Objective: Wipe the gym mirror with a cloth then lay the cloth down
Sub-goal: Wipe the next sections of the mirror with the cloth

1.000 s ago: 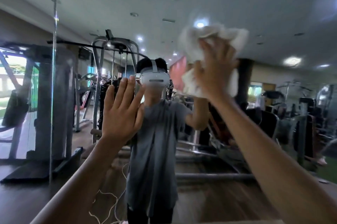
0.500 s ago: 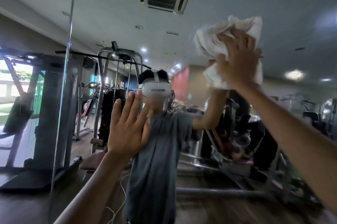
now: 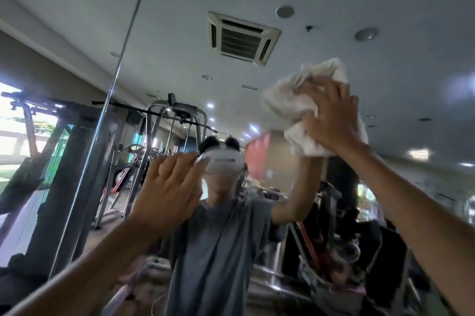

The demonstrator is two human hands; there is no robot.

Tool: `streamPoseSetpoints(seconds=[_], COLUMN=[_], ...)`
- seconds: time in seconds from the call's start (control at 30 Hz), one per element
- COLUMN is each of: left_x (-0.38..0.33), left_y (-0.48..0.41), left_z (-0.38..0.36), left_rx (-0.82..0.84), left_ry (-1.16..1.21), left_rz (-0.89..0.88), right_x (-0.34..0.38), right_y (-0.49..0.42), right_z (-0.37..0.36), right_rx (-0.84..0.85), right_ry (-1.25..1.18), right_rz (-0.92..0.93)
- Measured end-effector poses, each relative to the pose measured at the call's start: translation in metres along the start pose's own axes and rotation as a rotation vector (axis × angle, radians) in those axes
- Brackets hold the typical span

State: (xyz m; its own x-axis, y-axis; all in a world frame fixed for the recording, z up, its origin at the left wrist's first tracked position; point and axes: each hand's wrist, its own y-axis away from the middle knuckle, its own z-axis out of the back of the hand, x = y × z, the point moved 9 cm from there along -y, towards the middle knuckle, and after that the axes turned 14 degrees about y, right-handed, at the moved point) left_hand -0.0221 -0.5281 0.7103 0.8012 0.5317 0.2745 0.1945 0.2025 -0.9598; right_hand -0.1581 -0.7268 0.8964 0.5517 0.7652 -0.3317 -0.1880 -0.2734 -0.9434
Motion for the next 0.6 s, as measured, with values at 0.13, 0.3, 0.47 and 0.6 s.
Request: streamPoseSetpoints(seconds=[0.13, 0.3, 0.47, 0.6], left_x=[0.033, 0.043, 0.043, 0.056], left_y=[-0.077, -0.173, -0.217, -0.216], left_z=[0.005, 0.008, -0.007, -0.017], left_rx=[-0.098, -0.229, -0.147, -0.076], left_ry=[-0.014, 0.008, -0.016, 0.019], left_rz=[0.077, 0.131, 0.149, 0.247], right_x=[0.064, 0.077, -0.036, 0.004], right_y=[-0.011, 0.041, -0.074, -0.091], right_z=[0.009, -0.006, -0.006, 0.001], right_rx=[-0.095, -0.080, -0.055, -0.133], right_ry=[0.023, 0.019, 0.002, 0.088], right_rz=[-0.108, 0.800, 0.117, -0.150])
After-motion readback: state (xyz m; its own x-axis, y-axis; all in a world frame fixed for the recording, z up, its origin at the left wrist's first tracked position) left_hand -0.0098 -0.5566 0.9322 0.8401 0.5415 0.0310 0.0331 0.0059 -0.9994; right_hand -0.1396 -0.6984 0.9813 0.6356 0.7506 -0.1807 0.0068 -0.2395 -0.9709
